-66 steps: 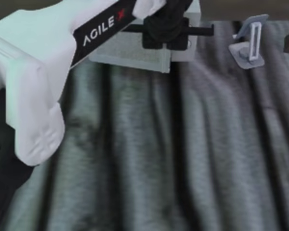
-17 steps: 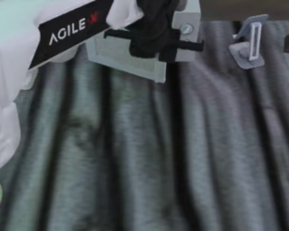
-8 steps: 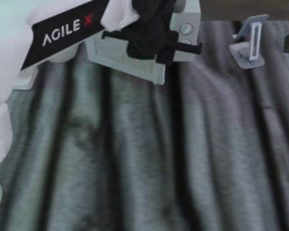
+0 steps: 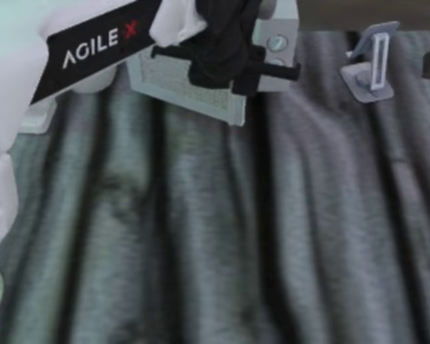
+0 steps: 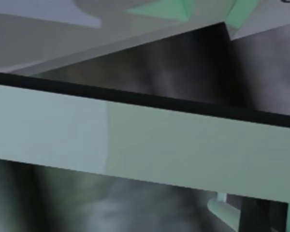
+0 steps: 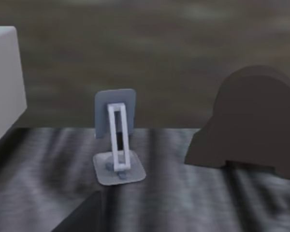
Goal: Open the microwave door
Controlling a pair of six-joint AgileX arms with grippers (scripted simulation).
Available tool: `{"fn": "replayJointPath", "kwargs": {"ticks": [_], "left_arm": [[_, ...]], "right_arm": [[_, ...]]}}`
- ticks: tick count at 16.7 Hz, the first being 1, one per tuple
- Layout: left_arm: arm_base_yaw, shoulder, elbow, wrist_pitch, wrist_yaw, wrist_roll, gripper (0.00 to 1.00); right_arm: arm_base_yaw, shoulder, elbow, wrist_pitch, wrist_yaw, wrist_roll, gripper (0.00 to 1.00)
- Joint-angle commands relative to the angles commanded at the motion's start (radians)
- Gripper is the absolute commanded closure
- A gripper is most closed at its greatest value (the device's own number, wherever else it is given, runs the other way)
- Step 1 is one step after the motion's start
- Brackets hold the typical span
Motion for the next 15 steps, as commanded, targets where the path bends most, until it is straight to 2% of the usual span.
{"fn": "replayJointPath", "kwargs": {"ticks": [10,15], "left_arm": [[0.000,0.000,0.000,0.000,0.000,0.000,1.00],[0.005,-0.037,-0.061,0.029,0.029,0.045,1.00]], "right_arm": [[0.000,0.000,0.000,0.000,0.000,0.000,0.00],[0.000,0.000,0.000,0.000,0.000,0.000,0.00]]}}
